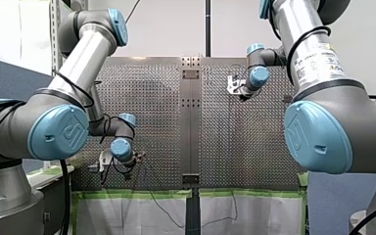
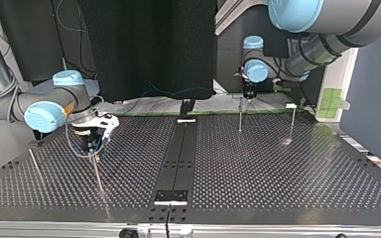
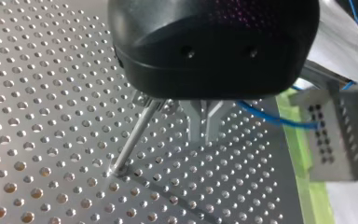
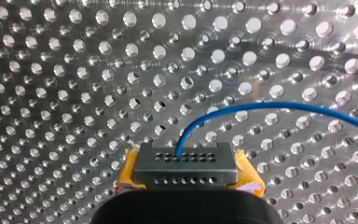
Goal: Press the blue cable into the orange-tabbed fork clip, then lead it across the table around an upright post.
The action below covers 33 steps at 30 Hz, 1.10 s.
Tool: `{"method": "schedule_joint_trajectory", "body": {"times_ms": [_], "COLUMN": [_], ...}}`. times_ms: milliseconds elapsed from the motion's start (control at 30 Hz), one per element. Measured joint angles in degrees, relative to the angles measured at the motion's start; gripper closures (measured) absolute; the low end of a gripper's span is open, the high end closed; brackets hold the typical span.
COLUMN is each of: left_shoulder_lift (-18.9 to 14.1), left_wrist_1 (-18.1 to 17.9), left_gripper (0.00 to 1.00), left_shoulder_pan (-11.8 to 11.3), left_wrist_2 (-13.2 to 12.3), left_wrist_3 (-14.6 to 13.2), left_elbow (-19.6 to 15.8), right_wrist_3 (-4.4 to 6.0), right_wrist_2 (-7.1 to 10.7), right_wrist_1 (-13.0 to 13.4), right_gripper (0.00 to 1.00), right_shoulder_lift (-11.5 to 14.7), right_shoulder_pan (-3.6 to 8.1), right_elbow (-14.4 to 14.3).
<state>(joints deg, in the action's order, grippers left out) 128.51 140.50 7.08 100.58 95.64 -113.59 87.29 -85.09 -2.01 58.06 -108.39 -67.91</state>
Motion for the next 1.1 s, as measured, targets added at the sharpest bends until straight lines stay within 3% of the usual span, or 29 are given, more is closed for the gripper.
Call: {"method": "schedule_joint_trajectory", "body": {"times_ms": [333,767,1100], "left_shoulder_lift": [0.08,0.05,0.08], "left_wrist_1": [0.10,2.49,3.42], "left_gripper": [0.99,0.99,0.99], "left_shoulder_pan": [-1.36,-2.42,-3.12], "left_wrist_2": [-0.61,-6.04,-7.08], "left_wrist_3": [1.89,3.11,5.33], "left_elbow": [-0.03,0.88,3.41], "right_wrist_3": [-0.02,-0.13,-0.33], "right_wrist_2": [0.00,-0.09,-0.32], "right_wrist_1": [0.00,0.00,0.00], "right_gripper": [1.00,1.00,1.00], "right_shoulder_lift": [0.14,0.32,0.45], "right_shoulder_pan": [-0.01,-0.02,-0.07], "right_elbow": [0.00,0.01,0.00]}}
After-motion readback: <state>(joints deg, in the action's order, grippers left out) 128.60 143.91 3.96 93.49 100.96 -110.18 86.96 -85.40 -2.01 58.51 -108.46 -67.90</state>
